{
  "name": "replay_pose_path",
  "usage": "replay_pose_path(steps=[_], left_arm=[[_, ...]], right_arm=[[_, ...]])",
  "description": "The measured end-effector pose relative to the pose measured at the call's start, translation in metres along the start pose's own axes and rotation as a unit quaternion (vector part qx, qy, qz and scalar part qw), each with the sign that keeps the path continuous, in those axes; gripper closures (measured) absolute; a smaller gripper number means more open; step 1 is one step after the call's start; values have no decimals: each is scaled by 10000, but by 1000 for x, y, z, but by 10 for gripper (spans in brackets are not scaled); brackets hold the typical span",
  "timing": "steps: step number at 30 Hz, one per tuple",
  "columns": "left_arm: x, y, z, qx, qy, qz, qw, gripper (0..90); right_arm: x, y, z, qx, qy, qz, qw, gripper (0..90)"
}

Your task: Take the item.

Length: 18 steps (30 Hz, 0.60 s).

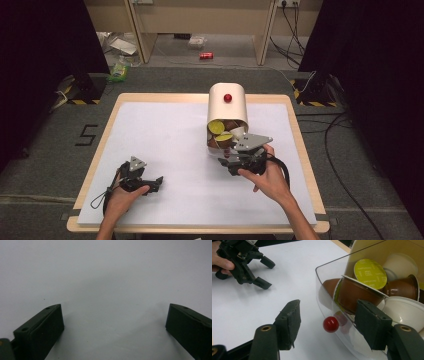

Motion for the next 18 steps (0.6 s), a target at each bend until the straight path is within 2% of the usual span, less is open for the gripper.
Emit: replay_pose_path(steps=[5,18], left_arm=[[0,0,0,-1,1,0,10000,9],[0,0,0,-15,14,-12,10000,9]], right_arm=[[-4,-5,-3,-31,76,-38,10000,381],[-8,-11,-6,-79,12,-145,9999,398]])
Point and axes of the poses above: each handheld gripper's, and its own axes: z roughly forward along the jaws, x roughly out of its top, y roughly to its right, the point moved 9 cm from there along z, roughly forward along the jaws, and after that the axes turned 9 degrees about -x, right-handed, at the moved point
